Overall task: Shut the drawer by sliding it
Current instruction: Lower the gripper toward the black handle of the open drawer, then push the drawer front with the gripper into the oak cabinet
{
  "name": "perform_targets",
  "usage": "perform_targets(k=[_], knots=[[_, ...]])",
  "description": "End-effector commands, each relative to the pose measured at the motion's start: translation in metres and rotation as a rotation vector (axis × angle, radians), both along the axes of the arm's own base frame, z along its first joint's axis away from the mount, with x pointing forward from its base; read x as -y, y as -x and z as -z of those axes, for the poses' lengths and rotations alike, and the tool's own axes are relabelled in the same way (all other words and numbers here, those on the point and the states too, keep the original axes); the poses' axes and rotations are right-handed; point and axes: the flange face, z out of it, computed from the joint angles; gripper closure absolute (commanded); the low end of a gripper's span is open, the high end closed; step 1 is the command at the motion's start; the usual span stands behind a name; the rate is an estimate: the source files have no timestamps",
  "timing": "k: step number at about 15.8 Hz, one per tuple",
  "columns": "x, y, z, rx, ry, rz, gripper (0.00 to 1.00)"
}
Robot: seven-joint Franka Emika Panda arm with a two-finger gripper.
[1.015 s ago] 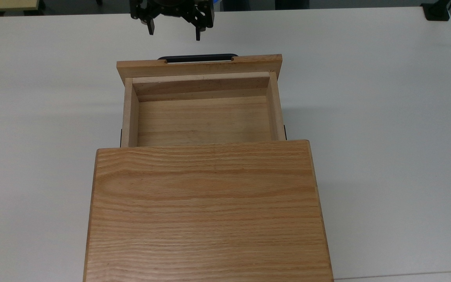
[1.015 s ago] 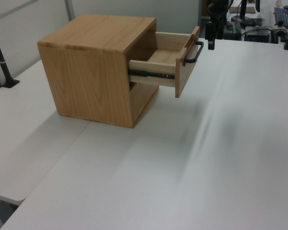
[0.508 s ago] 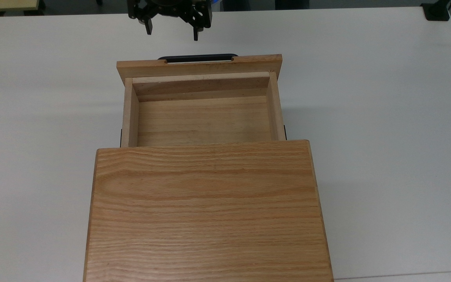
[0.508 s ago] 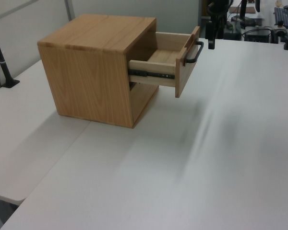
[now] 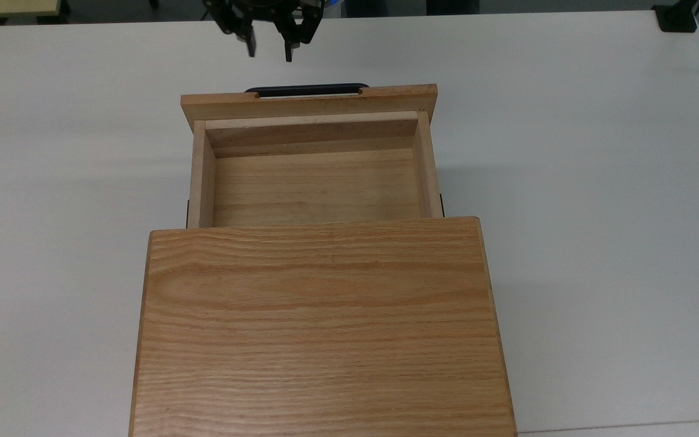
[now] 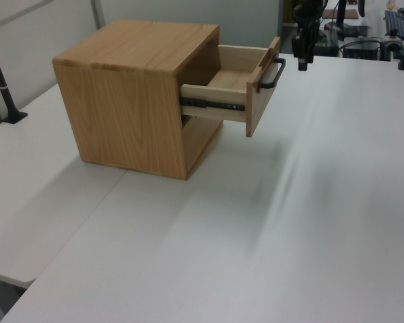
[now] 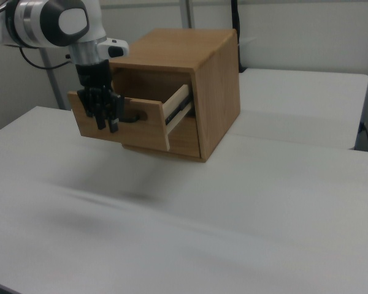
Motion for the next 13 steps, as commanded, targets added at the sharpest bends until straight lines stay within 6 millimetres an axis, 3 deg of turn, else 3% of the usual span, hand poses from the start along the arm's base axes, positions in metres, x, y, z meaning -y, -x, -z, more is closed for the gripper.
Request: perform_targets(k=[1,8,13], knots=[[-0.018,0.016,0.007,-0.040,-0.014,-0.051,1.00],[-0.038,0.009,0.020,-0.027,-0.024,-0.190,1.00],[-0.048,-0.023,0.040,0.063,-0.026,-0.211,1.00]])
